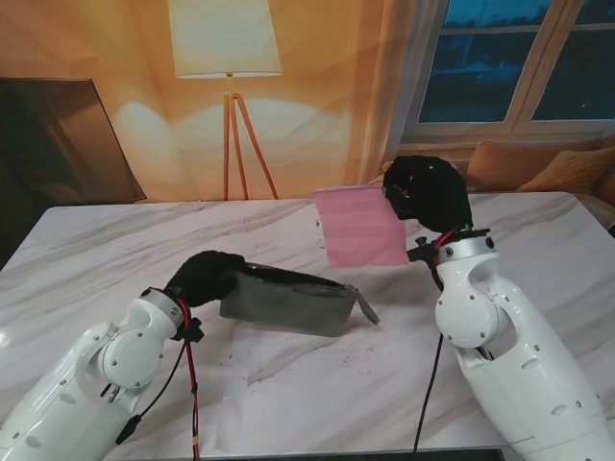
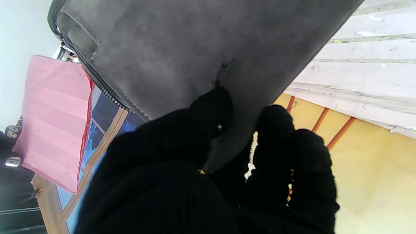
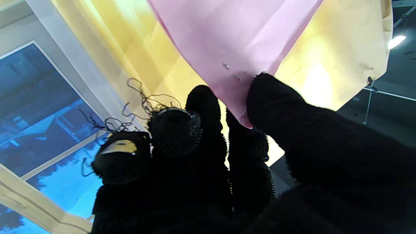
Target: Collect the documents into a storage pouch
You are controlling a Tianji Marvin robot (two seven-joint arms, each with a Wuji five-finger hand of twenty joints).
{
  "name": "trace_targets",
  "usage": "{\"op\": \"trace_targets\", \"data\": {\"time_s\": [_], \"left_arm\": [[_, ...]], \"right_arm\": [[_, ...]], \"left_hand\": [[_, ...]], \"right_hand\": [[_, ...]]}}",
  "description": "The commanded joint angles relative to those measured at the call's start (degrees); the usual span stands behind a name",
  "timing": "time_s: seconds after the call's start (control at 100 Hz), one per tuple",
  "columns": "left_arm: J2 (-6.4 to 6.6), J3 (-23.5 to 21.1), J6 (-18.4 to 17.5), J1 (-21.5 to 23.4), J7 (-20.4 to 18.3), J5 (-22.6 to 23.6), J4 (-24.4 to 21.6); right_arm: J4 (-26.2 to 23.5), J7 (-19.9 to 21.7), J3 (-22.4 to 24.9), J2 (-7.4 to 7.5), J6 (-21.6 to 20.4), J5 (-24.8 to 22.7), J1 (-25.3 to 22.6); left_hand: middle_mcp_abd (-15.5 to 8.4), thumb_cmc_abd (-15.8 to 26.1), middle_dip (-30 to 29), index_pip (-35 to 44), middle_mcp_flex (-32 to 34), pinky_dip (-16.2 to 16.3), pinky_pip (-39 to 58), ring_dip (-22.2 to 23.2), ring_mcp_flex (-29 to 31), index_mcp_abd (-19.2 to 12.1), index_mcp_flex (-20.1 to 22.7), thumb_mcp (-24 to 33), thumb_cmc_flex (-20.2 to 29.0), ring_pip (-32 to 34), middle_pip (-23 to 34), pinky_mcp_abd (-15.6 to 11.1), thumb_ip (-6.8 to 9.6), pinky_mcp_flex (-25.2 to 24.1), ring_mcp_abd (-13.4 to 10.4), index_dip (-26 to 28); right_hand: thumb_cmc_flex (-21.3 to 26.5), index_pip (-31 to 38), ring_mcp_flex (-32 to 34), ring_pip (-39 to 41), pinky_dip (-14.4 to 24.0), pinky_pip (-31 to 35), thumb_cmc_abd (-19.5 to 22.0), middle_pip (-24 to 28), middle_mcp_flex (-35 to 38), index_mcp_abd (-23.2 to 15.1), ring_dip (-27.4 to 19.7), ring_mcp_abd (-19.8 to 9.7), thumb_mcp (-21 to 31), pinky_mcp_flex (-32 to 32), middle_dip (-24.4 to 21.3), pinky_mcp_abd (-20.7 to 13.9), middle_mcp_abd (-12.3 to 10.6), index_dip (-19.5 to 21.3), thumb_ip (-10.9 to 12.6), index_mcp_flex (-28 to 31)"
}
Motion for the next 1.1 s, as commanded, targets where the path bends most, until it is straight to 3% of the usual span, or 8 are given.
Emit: {"op": "trace_targets", "data": {"time_s": [0.0, 0.49, 1.09], "left_arm": [[-0.3, 0.13, -0.16, -0.13, -0.79, -0.24, -0.39], [-0.35, 0.07, 0.88, 0.46, -0.72, -0.2, -1.29], [-0.2, 0.4, -1.36, 0.15, 0.44, 2.44, -0.41]], "right_arm": [[-0.3, 0.9, -0.91, -0.29, -0.54, 0.01, -0.14], [0.62, 1.8, -3.43, -0.12, -2.99, 0.05, -0.38], [-1.23, 3.19, -0.64, 0.54, -8.5, -1.07, -1.38]], "left_hand": [[0.02, 0.08, 1.15, 5.31, 2.73, 0.97, 0.38, 0.24, 2.79, 1.76, 2.65, 4.29, 0.49, 0.56, 2.61, -2.51, -0.88, -0.15, 3.67, 1.58], [0.22, -0.27, 1.03, 5.57, 2.79, 1.26, 0.54, 0.28, 2.92, 1.92, 2.78, 5.29, 0.13, 0.92, 2.99, -2.26, -1.23, -0.03, 3.88, 1.27], [-0.83, 0.83, 0.51, 4.82, 1.9, 0.85, 0.04, -0.28, 2.12, 0.98, 3.01, 3.21, 1.07, -0.04, 1.96, -2.83, -0.81, -0.16, 3.39, 0.36]], "right_hand": [[2.35, 2.11, 1.12, -0.24, -0.57, 3.39, 2.19, -0.09, 2.86, -6.64, 0.72, -3.61, 1.85, 0.55, 1.01, -2.21, 0.56, 1.94, 1.67, 2.53], [2.07, 2.08, 1.02, -0.89, -0.85, 2.57, 2.46, -0.52, 2.83, -7.23, 0.88, -4.15, 1.64, 0.6, 1.53, -2.31, -0.09, 2.17, 1.64, 2.3], [1.54, 1.93, 1.18, -1.82, -0.97, 1.36, 2.5, -1.16, 3.1, -8.27, 1.19, -5.15, 1.65, 0.92, 1.94, -2.75, -0.97, 2.48, 1.55, 2.33]]}}
